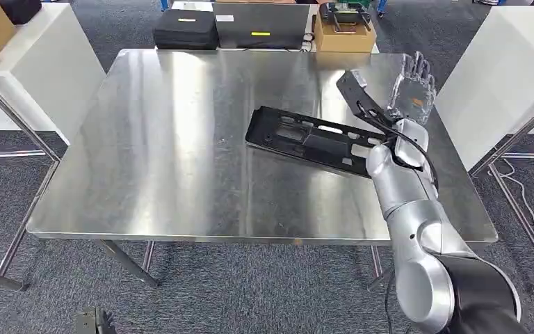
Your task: Take the parts from the cabinet and place them on the table.
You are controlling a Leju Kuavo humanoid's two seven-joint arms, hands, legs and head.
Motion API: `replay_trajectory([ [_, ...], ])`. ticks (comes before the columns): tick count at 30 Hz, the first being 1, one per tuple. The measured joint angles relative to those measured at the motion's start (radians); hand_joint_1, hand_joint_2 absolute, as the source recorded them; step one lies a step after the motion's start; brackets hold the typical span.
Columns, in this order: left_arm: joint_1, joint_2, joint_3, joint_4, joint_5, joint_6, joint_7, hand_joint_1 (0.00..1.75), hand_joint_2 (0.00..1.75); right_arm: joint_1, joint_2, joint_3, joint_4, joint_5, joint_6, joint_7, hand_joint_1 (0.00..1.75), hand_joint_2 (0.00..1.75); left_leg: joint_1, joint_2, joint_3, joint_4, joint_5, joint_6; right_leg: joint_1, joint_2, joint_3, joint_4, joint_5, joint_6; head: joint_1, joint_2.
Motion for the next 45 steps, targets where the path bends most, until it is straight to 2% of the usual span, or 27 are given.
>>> replay_trajectory([
  [4, 0.0, -0.006, 0.02, 0.0, -0.007, -0.007, -0.026, 0.0, 0.0, 0.025, 0.059, -0.034, -0.088, -0.281, 0.013, -0.238, 0.0, 1.75, 0.0, 0.0, 0.0, 0.0, 0.0, 0.0, 0.0, 0.001, -0.002, 0.0, 0.0, 0.0, 0.0, 0.0],
  [8, 0.001, -0.014, 0.046, -0.002, -0.009, -0.007, -0.039, 0.0, 0.0, 0.147, 0.133, -0.023, -0.255, -0.738, 0.162, -0.496, 0.0, 1.75, 0.001, -0.001, 0.0, 0.0, 0.0, -0.001, 0.0, 0.0, -0.002, 0.0, -0.001, -0.001, 0.0, 0.0],
  [11, 0.008, -0.023, 0.061, -0.012, 0.005, -0.007, -0.042, 0.0, 0.0, 0.314, 0.17, 0.059, -0.397, -0.933, 0.194, -0.579, 0.0, 1.75, 0.001, -0.001, 0.0, 0.0, -0.002, -0.003, 0.001, 0.0, -0.003, 0.0, -0.003, 0.002, 0.0, 0.0],
  [15, 0.024, -0.032, 0.08, -0.037, 0.046, -0.004, -0.042, 0.0, 0.0, 0.494, 0.195, 0.184, -0.529, -1.027, 0.231, -0.617, 0.0, 1.75, 0.001, -0.001, 0.0, 0.0, -0.004, -0.004, 0.001, 0.001, -0.003, 0.0, -0.004, 0.001, 0.0, 0.0],
  [19, 0.063, -0.046, 0.109, -0.099, 0.125, 0.005, -0.042, 0.0, 0.0, 0.615, 0.219, 0.282, -0.599, -1.101, 0.266, -0.657, 0.0, 1.75, 0.002, 0.0, 0.0, -0.001, -0.005, -0.005, 0.001, 0.001, -0.004, 0.0, -0.006, -0.001, 0.0, 0.0],
  [25, 0.102, -0.056, 0.141, -0.153, 0.145, 0.013, -0.042, 0.0, 0.0, 0.692, 0.232, 0.357, -0.642, -1.136, 0.283, -0.668, 0.0, 1.75, 0.003, 0.0, -0.001, -0.001, -0.005, -0.005, 0.0, 0.001, -0.004, -0.001, -0.006, -0.001, 0.0, 0.0],
  [30, 0.112, -0.063, 0.15, -0.17, 0.152, 0.02, -0.042, 0.0, 0.0, 0.71, 0.233, 0.377, -0.655, -1.141, 0.285, -0.668, 0.0, 1.75, 0.003, 0.0, -0.001, -0.001, -0.005, -0.005, 0.0, 0.001, -0.004, -0.001, -0.006, -0.001, 0.0, 0.0],
  [31, 0.112, -0.063, 0.154, -0.171, 0.163, 0.029, -0.042, 0.0, 0.0, 0.712, 0.233, 0.38, -0.655, -1.146, 0.285, -0.668, 0.0, 1.75, 0.0, -0.001, -0.005, 0.003, -0.008, -0.001, -0.004, 0.0, 0.0, -0.007, -0.003, 0.002, 0.0, 0.0],
  [32, 0.112, -0.063, 0.164, -0.172, 0.18, 0.037, -0.043, 0.0, 0.0, 0.718, 0.235, 0.385, -0.655, -1.156, 0.29, -0.67, 0.0, 1.75, 0.0, -0.003, -0.001, 0.002, -0.004, 0.012, -0.017, -0.002, 0.006, -0.01, 0.003, 0.011, -0.003, 0.0],
  [33, 0.112, -0.064, 0.175, -0.171, 0.197, 0.038, -0.043, 0.0, 0.0, 0.725, 0.238, 0.389, -0.655, -1.163, 0.293, -0.673, 0.0, 1.75, 0.004, -0.002, 0.007, -0.011, 0.004, 0.017, -0.008, -0.001, 0.009, -0.015, 0.005, 0.014, -0.002, 0.0],
  [34, 0.112, -0.07, 0.186, -0.17, 0.211, 0.037, -0.043, 0.0, 0.0, 0.733, 0.236, 0.393, -0.656, -1.166, 0.296, -0.678, 0.0, 1.75, 0.018, 0.0, 0.016, -0.028, 0.015, 0.016, -0.006, 0.002, 0.002, 0.0, -0.009, 0.013, 0.0, 0.0],
  [35, 0.111, -0.073, 0.192, -0.17, 0.218, 0.037, -0.043, 0.0, 0.0, 0.744, 0.236, 0.394, -0.656, -1.167, 0.297, -0.681, 0.0, 1.75, 0.016, 0.0, 0.019, -0.033, 0.019, 0.019, -0.007, 0.007, -0.01, 0.037, -0.04, 0.007, 0.0, 0.0],
  [36, 0.111, -0.077, 0.211, -0.168, 0.238, 0.035, -0.043, 0.0, 0.0, 0.756, 0.236, 0.401, -0.658, -1.167, 0.3, -0.685, 0.0, 1.75, 0.017, 0.0, 0.016, -0.032, 0.022, 0.024, -0.009, 0.01, -0.041, 0.115, -0.085, -0.002, 0.003, 0.0],
  [37, 0.112, -0.08, 0.224, -0.167, 0.248, 0.035, -0.043, 0.0, 0.0, 0.771, 0.234, 0.406, -0.658, -1.162, 0.3, -0.685, 0.0, 1.75, 0.017, -0.001, 0.014, -0.032, 0.023, 0.024, -0.012, 0.012, -0.073, 0.194, -0.123, -0.006, 0.003, 0.0],
  [38, 0.112, -0.081, 0.24, -0.167, 0.258, 0.033, -0.043, 0.0, 0.0, 0.789, 0.233, 0.408, -0.658, -1.153, 0.296, -0.685, 0.0, 1.75, 0.017, -0.002, 0.01, -0.032, 0.025, 0.022, -0.013, 0.014, -0.102, 0.272, -0.155, -0.005, 0.003, 0.0],
  [39, 0.113, -0.085, 0.254, -0.167, 0.272, 0.028, -0.043, 0.0, 0.0, 0.805, 0.233, 0.411, -0.659, -1.145, 0.293, -0.684, 0.0, 1.75, 0.017, -0.003, 0.006, -0.031, 0.027, 0.018, -0.015, 0.014, -0.114, 0.31, -0.165, 0.002, 0.004, 0.0],
  [40, 0.115, -0.089, 0.266, -0.167, 0.278, 0.02, -0.043, 0.0, 0.0, 0.82, 0.233, 0.412, -0.66, -1.145, 0.293, -0.683, 0.0, 1.75, 0.018, -0.003, 0.002, -0.031, 0.03, 0.014, -0.02, 0.014, -0.102, 0.298, -0.16, 0.009, 0.003, 0.0],
  [41, 0.118, -0.095, 0.281, -0.167, 0.295, -0.001, -0.043, 0.0, 0.0, 0.831, 0.232, 0.412, -0.661, -1.147, 0.295, -0.681, 0.0, 1.75, 0.021, -0.005, -0.003, -0.028, 0.033, 0.008, -0.025, 0.014, -0.063, 0.235, -0.139, 0.021, 0.003, 0.0],
  [43, 0.117, -0.106, 0.305, -0.167, 0.314, -0.05, -0.043, 0.0, 0.0, 0.843, 0.231, 0.412, -0.664, -1.161, 0.303, -0.68, 0.0, 1.75, 0.029, -0.01, -0.02, -0.011, 0.037, -0.005, -0.037, 0.015, 0.051, 0.043, -0.089, 0.046, 0.005, 0.0],
  [44, 0.118, -0.106, 0.313, -0.168, 0.314, -0.054, -0.043, 0.0, 0.0, 0.845, 0.23, 0.411, -0.666, -1.167, 0.303, -0.68, 0.0, 1.75, 0.026, -0.012, -0.027, -0.002, 0.037, -0.016, -0.032, 0.019, 0.058, 0.023, -0.092, 0.043, 0.008, 0.0],
  [45, 0.117, -0.111, 0.32, -0.168, 0.314, -0.058, -0.043, 0.0, 0.0, 0.854, 0.233, 0.41, -0.668, -1.174, 0.303, -0.679, 0.0, 1.75, 0.024, -0.014, -0.03, 0.005, 0.034, -0.025, -0.029, 0.023, 0.05, 0.018, -0.079, 0.026, 0.009, 0.0],
])
